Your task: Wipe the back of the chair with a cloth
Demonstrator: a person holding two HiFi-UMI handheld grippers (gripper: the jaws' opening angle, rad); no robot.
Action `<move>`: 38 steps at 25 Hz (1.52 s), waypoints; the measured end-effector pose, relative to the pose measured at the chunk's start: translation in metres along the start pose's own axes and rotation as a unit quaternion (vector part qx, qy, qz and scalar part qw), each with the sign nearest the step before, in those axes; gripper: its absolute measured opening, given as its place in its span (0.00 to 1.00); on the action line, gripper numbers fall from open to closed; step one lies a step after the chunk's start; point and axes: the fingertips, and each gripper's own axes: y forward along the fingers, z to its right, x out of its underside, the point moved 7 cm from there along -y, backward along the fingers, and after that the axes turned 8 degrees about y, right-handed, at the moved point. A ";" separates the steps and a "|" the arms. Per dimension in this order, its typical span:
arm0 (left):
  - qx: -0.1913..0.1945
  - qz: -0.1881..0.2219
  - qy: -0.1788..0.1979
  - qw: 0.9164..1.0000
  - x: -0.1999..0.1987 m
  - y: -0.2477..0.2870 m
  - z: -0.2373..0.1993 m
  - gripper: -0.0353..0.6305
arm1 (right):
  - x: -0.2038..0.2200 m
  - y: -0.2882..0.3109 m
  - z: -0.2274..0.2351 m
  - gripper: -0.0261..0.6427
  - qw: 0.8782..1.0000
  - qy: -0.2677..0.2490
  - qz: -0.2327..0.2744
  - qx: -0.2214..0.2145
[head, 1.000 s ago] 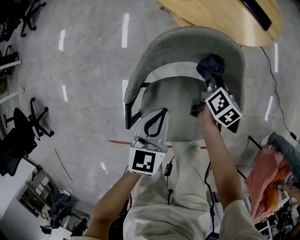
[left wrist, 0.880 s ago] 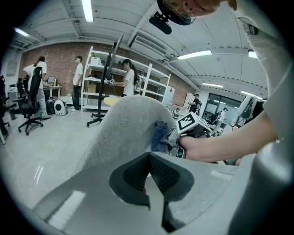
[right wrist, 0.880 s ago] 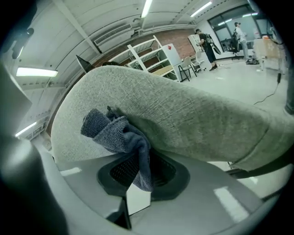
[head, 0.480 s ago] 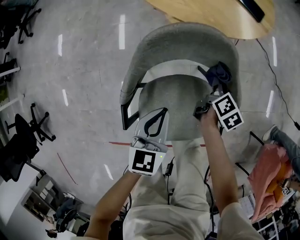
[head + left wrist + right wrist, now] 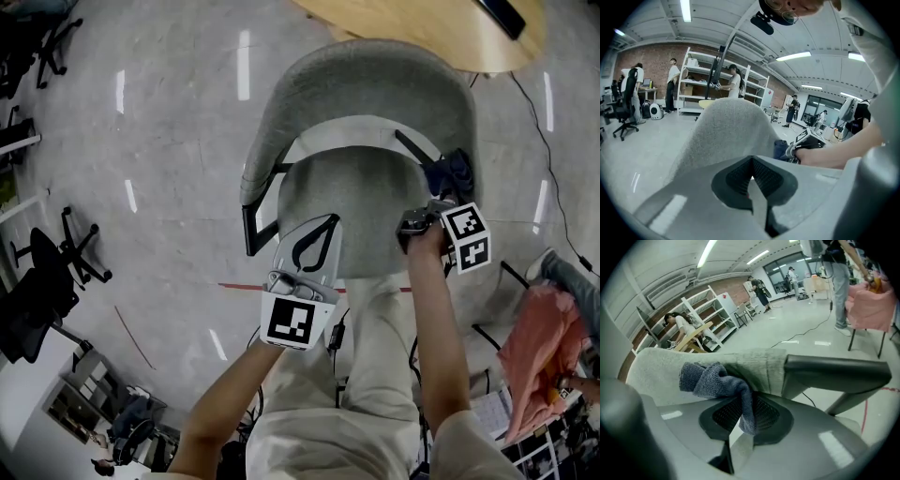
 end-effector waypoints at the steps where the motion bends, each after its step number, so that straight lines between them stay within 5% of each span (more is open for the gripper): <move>1: 0.000 0.001 0.001 1.000 0.000 0.000 -0.001 0.05 | 0.000 -0.001 0.003 0.17 1.000 0.003 0.001 0.004; 10: -0.006 0.002 0.002 1.000 0.005 -0.014 -0.006 0.05 | 0.003 -0.016 0.013 0.17 0.999 -0.024 0.014 0.032; 13: -0.013 0.001 -0.004 1.000 0.013 -0.016 -0.009 0.05 | 0.013 -0.018 0.016 0.17 0.997 -0.073 -0.001 0.033; 18: -0.019 -0.003 -0.008 1.000 0.015 -0.022 -0.015 0.05 | 0.040 -0.026 -0.009 0.17 0.973 -0.223 -0.043 -0.037; 24: -0.031 0.000 -0.008 0.999 0.017 -0.030 -0.027 0.05 | 0.078 -0.025 -0.041 0.16 0.945 -0.294 -0.084 -0.118; 29: -0.039 -0.005 0.016 0.999 0.023 -0.037 -0.034 0.05 | 0.119 -0.028 -0.067 0.16 0.907 -0.360 -0.117 -0.185; 33: -0.050 -0.004 0.000 0.999 0.032 -0.041 -0.040 0.05 | 0.150 -0.031 -0.083 0.16 0.870 -0.408 -0.143 -0.236; 38: -0.065 -0.010 -0.008 0.998 0.039 -0.046 -0.050 0.05 | 0.189 -0.041 -0.100 0.16 0.795 -0.486 -0.189 -0.310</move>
